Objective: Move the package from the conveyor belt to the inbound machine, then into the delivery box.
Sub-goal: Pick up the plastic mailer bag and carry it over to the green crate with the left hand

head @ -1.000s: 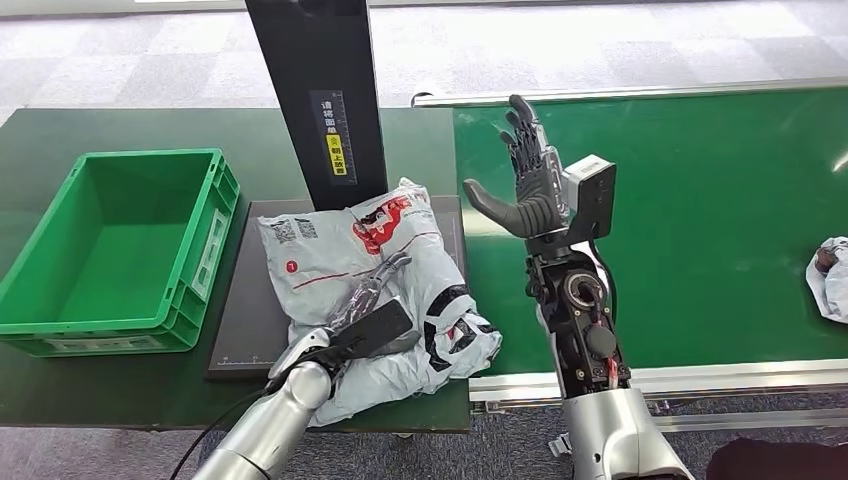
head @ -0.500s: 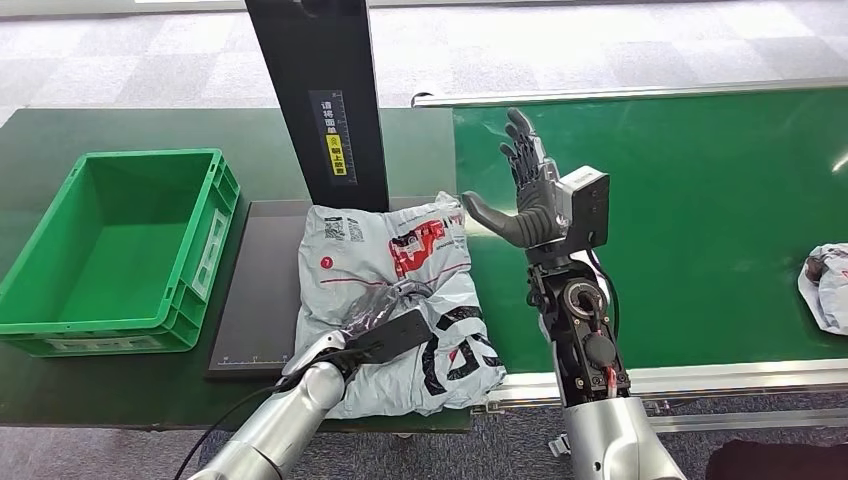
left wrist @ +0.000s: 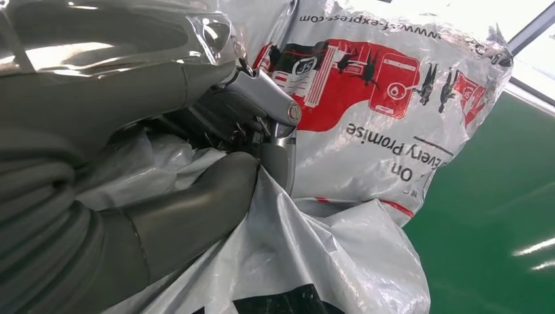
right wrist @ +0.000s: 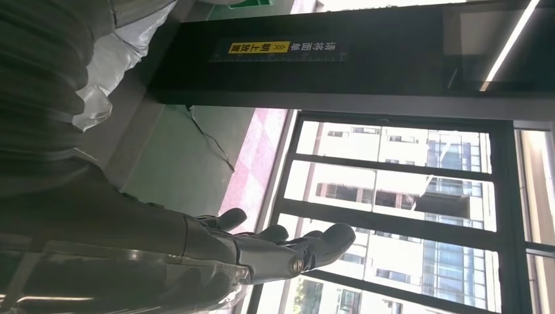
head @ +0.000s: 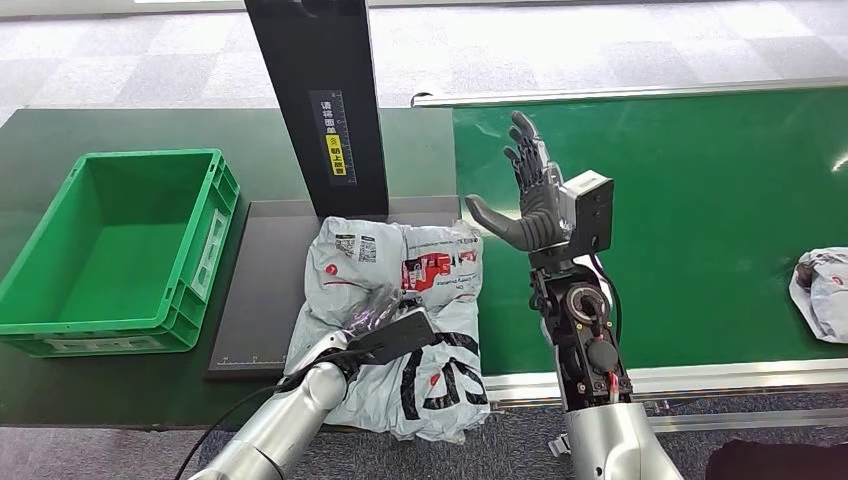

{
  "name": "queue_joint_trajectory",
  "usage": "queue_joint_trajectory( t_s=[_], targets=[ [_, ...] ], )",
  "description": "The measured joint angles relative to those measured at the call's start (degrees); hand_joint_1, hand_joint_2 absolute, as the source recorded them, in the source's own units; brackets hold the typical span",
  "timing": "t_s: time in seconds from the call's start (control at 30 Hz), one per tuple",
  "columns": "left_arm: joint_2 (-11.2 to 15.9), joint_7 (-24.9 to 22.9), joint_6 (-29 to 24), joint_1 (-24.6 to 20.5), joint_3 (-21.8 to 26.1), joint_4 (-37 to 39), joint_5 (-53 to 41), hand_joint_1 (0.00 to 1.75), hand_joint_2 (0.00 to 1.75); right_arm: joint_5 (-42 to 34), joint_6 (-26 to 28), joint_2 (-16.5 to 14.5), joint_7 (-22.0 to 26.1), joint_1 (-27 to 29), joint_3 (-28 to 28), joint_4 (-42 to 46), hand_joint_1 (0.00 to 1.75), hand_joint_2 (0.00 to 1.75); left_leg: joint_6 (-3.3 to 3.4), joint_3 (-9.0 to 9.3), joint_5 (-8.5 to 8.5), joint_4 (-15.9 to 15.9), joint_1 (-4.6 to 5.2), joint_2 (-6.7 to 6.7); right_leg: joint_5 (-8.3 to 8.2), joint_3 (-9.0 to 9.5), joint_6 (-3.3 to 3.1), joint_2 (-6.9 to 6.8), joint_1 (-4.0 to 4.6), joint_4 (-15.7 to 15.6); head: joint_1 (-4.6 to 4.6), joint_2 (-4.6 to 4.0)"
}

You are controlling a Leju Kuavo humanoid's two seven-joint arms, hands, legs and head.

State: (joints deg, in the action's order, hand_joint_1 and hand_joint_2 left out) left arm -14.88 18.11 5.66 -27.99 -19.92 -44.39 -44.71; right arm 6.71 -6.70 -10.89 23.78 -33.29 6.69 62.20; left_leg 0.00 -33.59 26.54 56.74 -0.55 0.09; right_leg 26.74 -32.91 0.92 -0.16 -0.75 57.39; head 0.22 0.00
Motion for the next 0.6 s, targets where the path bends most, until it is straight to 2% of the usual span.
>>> queue_joint_trajectory(
  t_s=[0.37, 0.43, 0.6],
  targets=[
    [-0.2, 1.1, -2.3, 0.2, 0.0, 0.0, -1.0, 1.75, 1.75, 0.1, 0.2, 0.2, 0.0, 0.9, 0.0, 0.8, 0.00, 1.75, 0.00, 0.00, 0.00, 0.0, 0.00, 0.00, 0.00, 0.00, 0.00, 0.00, 0.00, 0.0, -0.01, -0.01],
    [-0.3, 2.3, -6.3, 0.6, 0.0, -0.5, -1.1, 1.75, 1.75, 0.1, 0.2, 0.3, 0.0, 1.1, -0.1, 1.2, 0.00, 1.75, 0.00, 0.00, 0.00, 0.0, 0.00, 0.01, 0.00, -0.01, 0.00, 0.00, 0.00, 0.0, -0.01, -0.01],
    [-0.4, 7.7, -22.7, 3.6, 2.0, -8.2, 4.9, 1.75, 1.75, -0.7, -1.3, 1.0, -2.1, 2.5, -0.3, 3.1, 0.00, 1.75, 0.00, -0.06, 0.01, 0.0, 0.00, 0.02, 0.00, -0.04, 0.00, 0.01, 0.00, 0.0, -0.01, -0.01]
  ],
)
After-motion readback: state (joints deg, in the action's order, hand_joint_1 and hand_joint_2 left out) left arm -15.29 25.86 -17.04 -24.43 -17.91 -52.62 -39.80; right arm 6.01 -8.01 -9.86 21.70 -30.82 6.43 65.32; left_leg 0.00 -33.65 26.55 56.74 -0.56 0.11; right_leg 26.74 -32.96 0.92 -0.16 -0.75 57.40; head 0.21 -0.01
